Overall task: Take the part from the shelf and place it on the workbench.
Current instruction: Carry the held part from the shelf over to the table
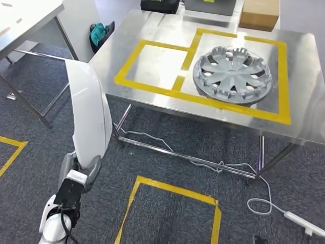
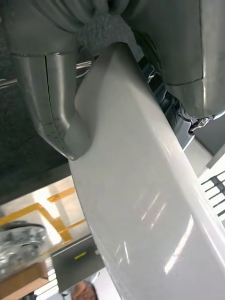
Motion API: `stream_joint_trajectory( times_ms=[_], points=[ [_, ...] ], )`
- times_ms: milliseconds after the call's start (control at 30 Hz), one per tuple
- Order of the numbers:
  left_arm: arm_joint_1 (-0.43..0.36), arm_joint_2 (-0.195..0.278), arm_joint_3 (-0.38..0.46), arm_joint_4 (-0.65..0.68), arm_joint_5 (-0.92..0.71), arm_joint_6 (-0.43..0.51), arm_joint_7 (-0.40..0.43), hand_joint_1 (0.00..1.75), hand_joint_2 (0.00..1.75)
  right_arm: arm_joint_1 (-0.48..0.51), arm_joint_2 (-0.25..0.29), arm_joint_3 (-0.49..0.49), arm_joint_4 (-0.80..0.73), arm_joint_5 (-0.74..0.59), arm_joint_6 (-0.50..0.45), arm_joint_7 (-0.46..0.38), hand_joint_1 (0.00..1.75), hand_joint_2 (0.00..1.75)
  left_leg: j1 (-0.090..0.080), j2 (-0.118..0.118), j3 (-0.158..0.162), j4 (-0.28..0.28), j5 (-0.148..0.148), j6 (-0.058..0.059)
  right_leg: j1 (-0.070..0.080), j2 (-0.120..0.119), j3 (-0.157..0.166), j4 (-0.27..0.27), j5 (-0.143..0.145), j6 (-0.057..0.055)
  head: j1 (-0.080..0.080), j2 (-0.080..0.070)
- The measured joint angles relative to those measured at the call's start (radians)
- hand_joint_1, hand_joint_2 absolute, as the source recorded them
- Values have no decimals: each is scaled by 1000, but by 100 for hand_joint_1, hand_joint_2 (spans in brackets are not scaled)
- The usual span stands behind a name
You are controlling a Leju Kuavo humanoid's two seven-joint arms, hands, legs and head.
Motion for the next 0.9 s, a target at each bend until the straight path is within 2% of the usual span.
stream_joint_trajectory(
  times_ms=[33, 67, 100, 133, 167, 200, 233, 267, 300, 333, 367, 400, 433, 467, 500, 533, 567, 600, 633, 667, 733, 767, 800, 833, 900],
  points=[
    [0, 0, 0, 0, 0, 2, 0, 175, 175, -2, 2, 0, -1, 3, 1, -1, 0, 0, 2, 1, 21, -13, -5, 3, 3, -17, -11, 37, 21, 4, 2, 0],
    [-1, 0, 0, 1, 1, 4, 0, 175, 175, -4, 2, 1, -1, 4, 2, -2, 0, 0, 4, 3, 44, -23, -12, 6, 5, -36, -41, 91, 34, 6, 5, 0],
    [0, 0, 0, 3, 1, 5, -1, 175, 175, -5, 3, 1, -1, 4, 3, -2, 0, 0, 5, 5, 66, -33, -22, 7, 8, -54, -87, 160, 34, 6, 7, 0],
    [1, 0, 0, 5, 1, 5, -1, 175, 175, -5, 4, 2, -1, 5, 4, -2, 0, 0, 6, 7, 88, -41, -35, 10, 9, -65, -136, 225, 12, 5, 8, 0],
    [1, 0, 0, 7, 1, 5, -1, 175, 175, -2, 4, 2, -1, 5, 4, -2, 0, 0, 6, 8, 112, -48, -51, 11, 10, -69, -182, 268, -33, 6, 9, 0],
    [2, 0, 0, 8, 1, 5, -1, 175, 175, 1, 4, 2, -1, 6, 4, -2, 0, 0, 7, 9, 138, -53, -68, 11, 10, -69, -220, 285, -87, 8, 9, 0],
    [2, 0, 1, 9, 1, 6, -1, 175, 175, 4, 4, 1, -2, 8, 6, -1, 0, 0, 9, 9, 165, -57, -86, 10, 9, -70, -248, 277, -134, 11, 10, 0],
    [2, 0, 1, 10, 2, 6, -1, 175, 175, 5, 4, 1, -2, 10, 10, 0, 0, 0, 11, 9, 192, -59, -106, 8, 8, -71, -267, 248, -152, 16, 10, 0],
    [2, 0, 1, 10, 2, 7, -1, 175, 175, 6, 4, 1, -2, 13, 14, 1, 0, 0, 13, 9, 220, -59, -127, 5, 5, -75, -279, 201, -121, 22, 10, 0],
    [2, 0, 1, 11, 3, 8, -1, 175, 175, 9, 5, 1, -2, 15, 17, 2, 0, 0, 13, 9, 247, -59, -152, 1, 2, -84, -286, 140, -33, 28, 11, 0],
    [3, 0, 1, 13, 4, 8, -1, 175, 175, 12, 7, 1, -1, 17, 20, 4, 0, 0, 13, 9, 273, -58, -178, -4, -2, -99, -288, 89, 62, 29, 12, 0],
    [3, 0, 2, 15, 6, 10, -1, 175, 175, 14, 9, 1, -2, 19, 22, 6, 0, 0, 12, 9, 299, -60, -204, -9, -2, -113, -283, 54, 142, 27, 12, 0],
    [2, 0, 3, 16, 8, 11, 0, 175, 175, 13, 11, 1, -3, 21, 24, 7, 0, 0, 12, 9, 324, -59, -220, -17, -1, -121, -274, 39, 187, 20, 9, 0],
    [0, -1, 4, 16, 12, 15, 0, 175, 175, 7, 12, 1, -6, 24, 28, 8, 0, 0, 13, 10, 336, -42, -220, -24, 1, -122, -261, 44, 181, 9, 9, 0],
    [-5, -2, 4, 16, 17, 21, 0, 175, 175, 0, 12, 1, -9, 28, 32, 8, 0, 0, 15, 10, 329, 0, -202, -31, 3, -113, -247, 48, 169, -2, 6, 0],
    [-11, -4, 5, 16, 23, 27, 0, 175, 175, -8, 13, 1, -13, 31, 35, 8, 0, 0, 17, 11, 299, 68, -172, -37, 2, -105, -234, 48, 157, -12, 5, 0],
    [-15, -6, 5, 16, 29, 35, 1, 175, 175, -13, 13, 0, -17, 35, 39, 9, 0, 0, 18, 11, 247, 148, -149, -40, 1, -99, -220, 46, 146, -19, 5, 0],
    [-18, -7, 6, 16, 34, 42, 2, 175, 175, -16, 14, 0, -20, 38, 42, 9, 0, 0, 19, 11, 188, 223, -146, -43, 0, -94, -206, 45, 134, -25, 2, 0],
    [-19, -7, 7, 17, 37, 49, 5, 175, 175, -15, 14, -1, -23, 42, 45, 10, 0, 0, 18, 11, 132, 275, -169, -45, 0, -89, -191, 45, 118, -29, -1, -1],
    [-19, -7, 9, 18, 39, 54, 8, 175, 175, -13, 15, -3, -25, 46, 48, 12, 0, 0, 18, 11, 83, 304, -216, -45, 0, -83, -173, 43, 104, -31, -3, 0],
    [-21, -6, 12, 24, 33, 61, 17, 175, 175, -9, 16, -8, -27, 56, 54, 14, 0, 0, 17, 11, 10, 309, -322, -42, 0, -71, -126, 35, 76, -32, -5, 0],
    [-23, -6, 14, 27, 24, 62, 20, 175, 175, -9, 17, -11, -27, 61, 56, 14, 0, 0, 17, 11, -15, 288, -346, -40, 0, -66, -99, 30, 63, -31, -7, 0],
    [-26, -5, 14, 30, 9, 61, 22, 175, 175, -10, 18, -12, -27, 67, 56, 14, 0, 0, 17, 11, -33, 252, -329, -38, 0, -61, -76, 25, 49, -29, -7, 0],
    [-29, -3, 14, 33, -8, 57, 23, 175, 175, -11, 18, -14, -27, 72, 57, 13, 0, 0, 17, 12, -43, 200, -261, -37, 0, -57, -60, 22, 34, -26, -9, 0],
    [-35, 0, 10, 38, -39, 46, 26, 175, 175, -14, 18, -15, -27, 82, 58, 12, 0, 0, 17, 17, -52, 101, -105, -35, 3, -51, -35, 23, 0, -17, -14, 0]
  ],
)
